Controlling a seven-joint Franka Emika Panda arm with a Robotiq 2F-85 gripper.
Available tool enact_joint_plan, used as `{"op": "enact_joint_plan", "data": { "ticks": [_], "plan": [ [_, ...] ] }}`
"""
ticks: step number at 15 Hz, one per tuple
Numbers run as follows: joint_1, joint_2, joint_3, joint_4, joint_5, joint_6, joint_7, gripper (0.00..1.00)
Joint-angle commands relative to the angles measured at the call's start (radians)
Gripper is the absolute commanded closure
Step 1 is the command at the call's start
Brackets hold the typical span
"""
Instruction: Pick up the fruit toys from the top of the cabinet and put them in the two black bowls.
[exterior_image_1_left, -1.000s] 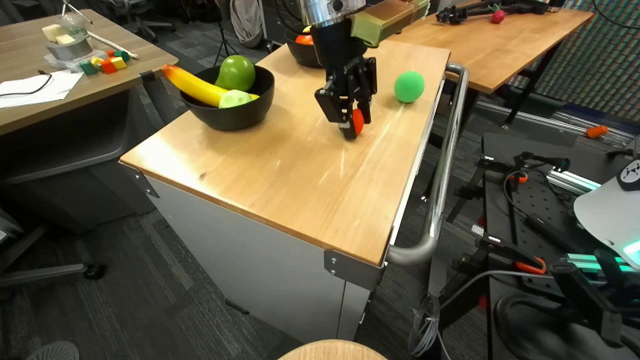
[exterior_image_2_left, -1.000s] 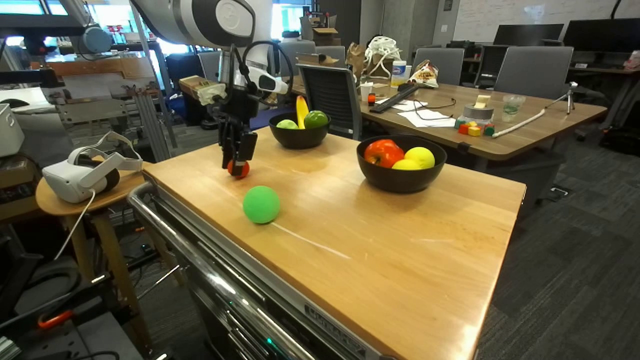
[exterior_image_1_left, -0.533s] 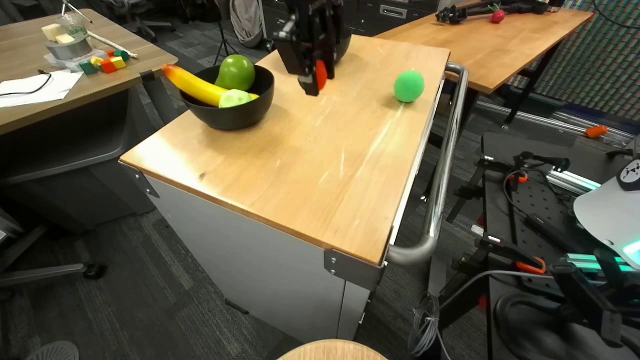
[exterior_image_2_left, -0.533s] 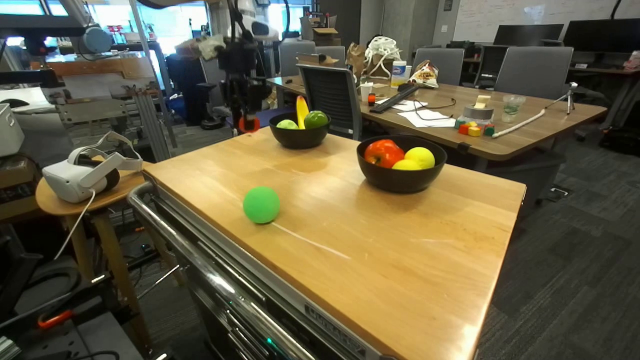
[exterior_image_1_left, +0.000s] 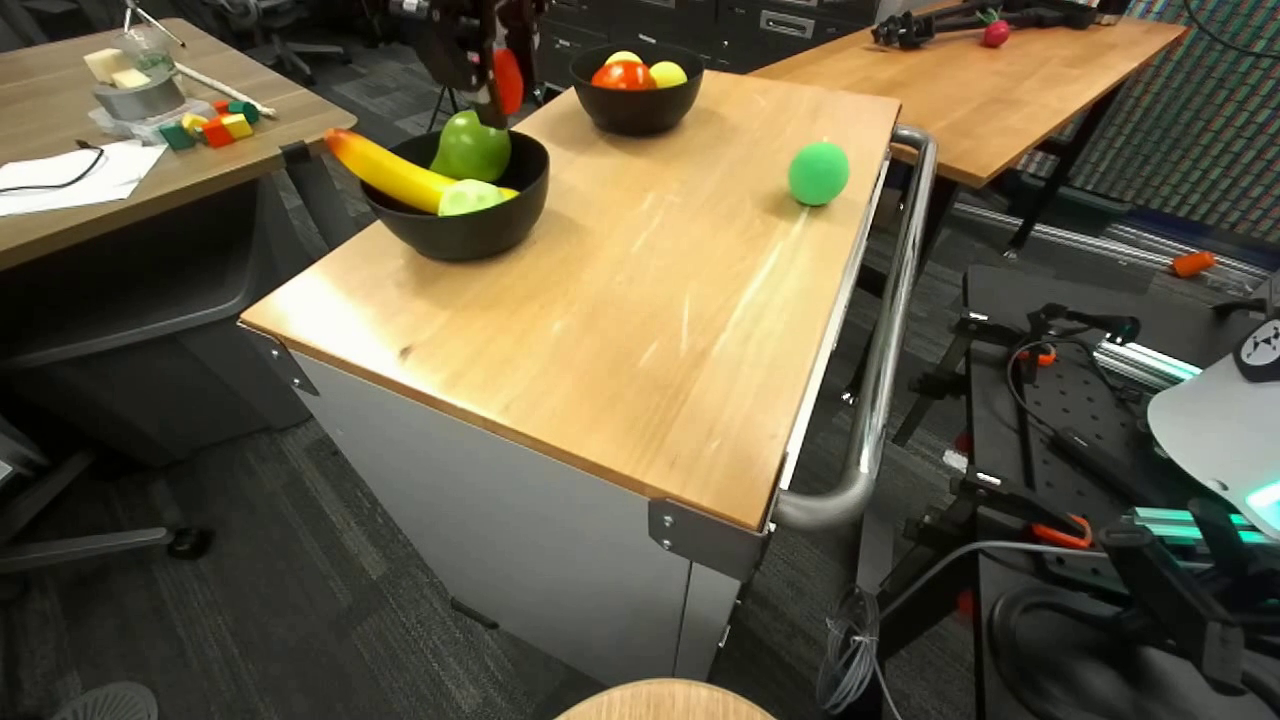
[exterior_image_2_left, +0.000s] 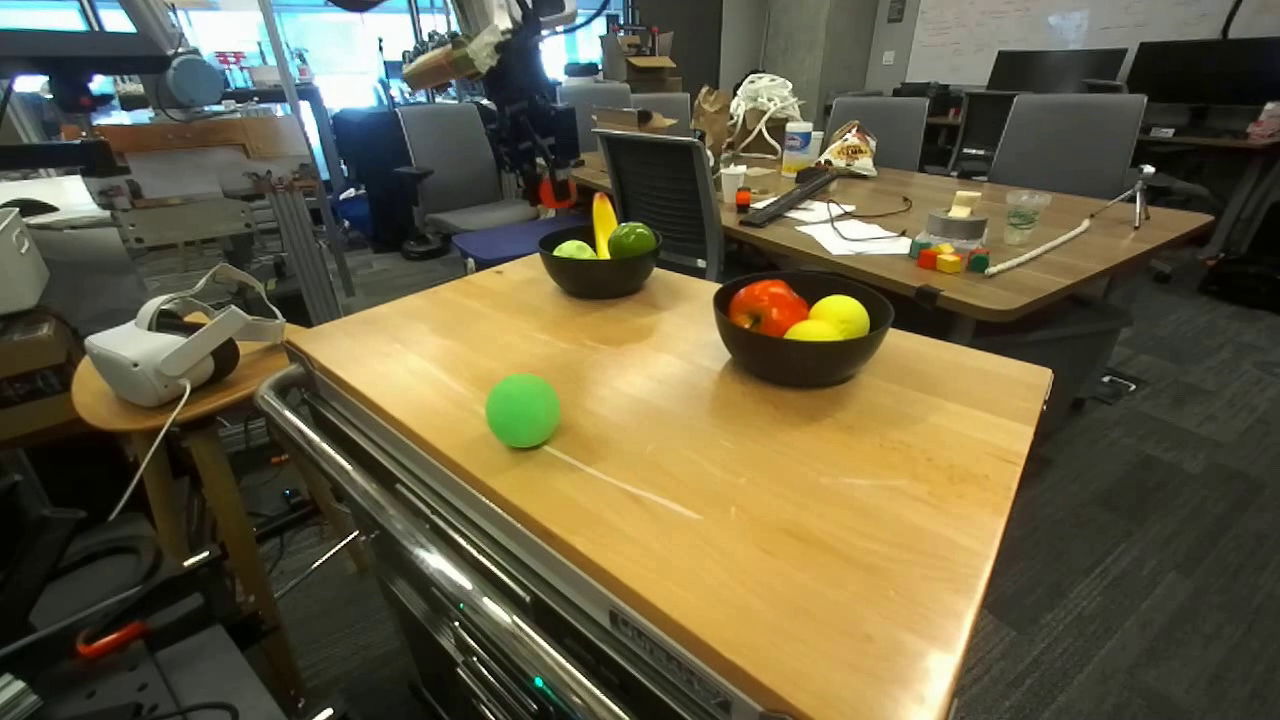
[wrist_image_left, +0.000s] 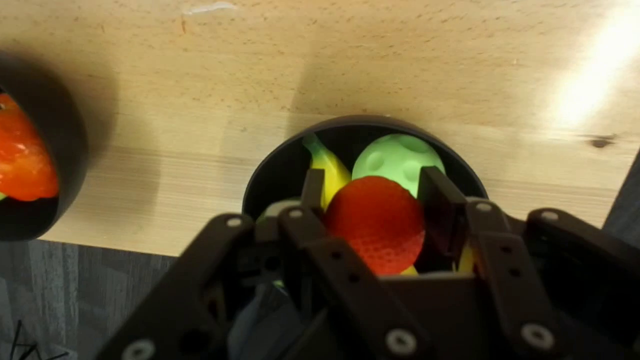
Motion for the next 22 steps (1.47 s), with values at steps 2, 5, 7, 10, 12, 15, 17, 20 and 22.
{"op": "enact_joint_plan", "data": {
  "ticks": [2,5,7,10,12,15,17,20,22],
  "plan": [
    [0.005,0.193,-0.022,0.187,0.033,-0.020,-0.048,0.76],
    [0.010,0.216,-0.032,0.220,0.041,-0.023,-0.053,0.19],
    [0.011,0.191,-0.036,0.212,0.040,-0.020,-0.047,0.04],
    [0.010,0.113,-0.043,0.156,0.043,-0.059,-0.029,0.00],
    [-0.009,0.019,-0.039,0.066,0.082,-0.083,-0.012,0.00],
    [-0.036,-0.131,-0.044,-0.101,0.187,-0.104,0.076,0.00],
    [-0.052,-0.212,-0.050,-0.207,0.241,-0.079,0.134,0.00],
    [-0.066,-0.335,-0.055,-0.371,0.255,-0.011,0.266,0.00],
    [-0.082,-0.423,-0.047,-0.484,0.271,0.059,0.331,0.00]
  ]
}}
